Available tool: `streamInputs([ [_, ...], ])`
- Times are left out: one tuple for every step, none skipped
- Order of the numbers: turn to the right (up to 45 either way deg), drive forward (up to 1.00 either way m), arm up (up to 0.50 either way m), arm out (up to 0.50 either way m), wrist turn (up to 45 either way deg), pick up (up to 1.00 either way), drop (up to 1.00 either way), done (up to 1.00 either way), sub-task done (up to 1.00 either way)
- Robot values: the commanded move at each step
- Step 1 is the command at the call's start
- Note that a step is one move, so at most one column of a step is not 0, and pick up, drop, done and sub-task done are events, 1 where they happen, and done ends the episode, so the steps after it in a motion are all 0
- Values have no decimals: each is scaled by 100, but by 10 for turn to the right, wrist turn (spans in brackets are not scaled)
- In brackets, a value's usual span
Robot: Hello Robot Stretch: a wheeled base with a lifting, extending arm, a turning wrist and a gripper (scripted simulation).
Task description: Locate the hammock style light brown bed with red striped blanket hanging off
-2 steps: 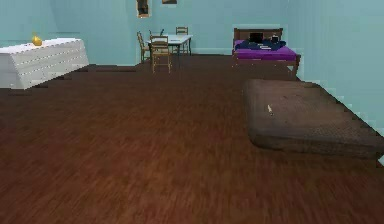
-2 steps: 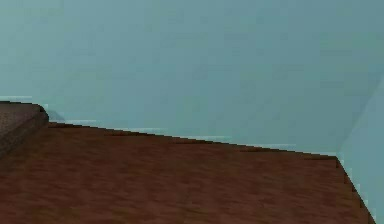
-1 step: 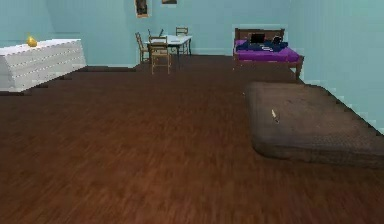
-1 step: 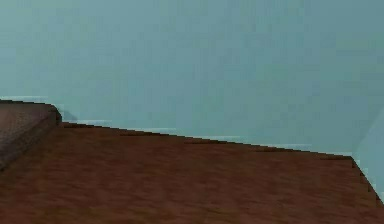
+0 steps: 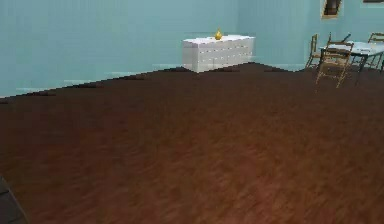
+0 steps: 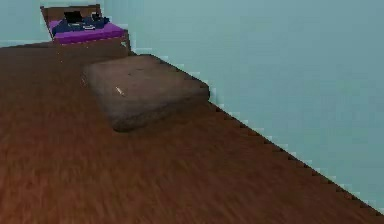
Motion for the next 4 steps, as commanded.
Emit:
streamInputs([
  [-390,0,0,0,0,0,0,0,0],
  [0,30,0,0,0,0,0,0,0],
  [-390,0,0,0,0,0,0,0,0],
  [0,20,0,0,0,0,0,0,0],
])
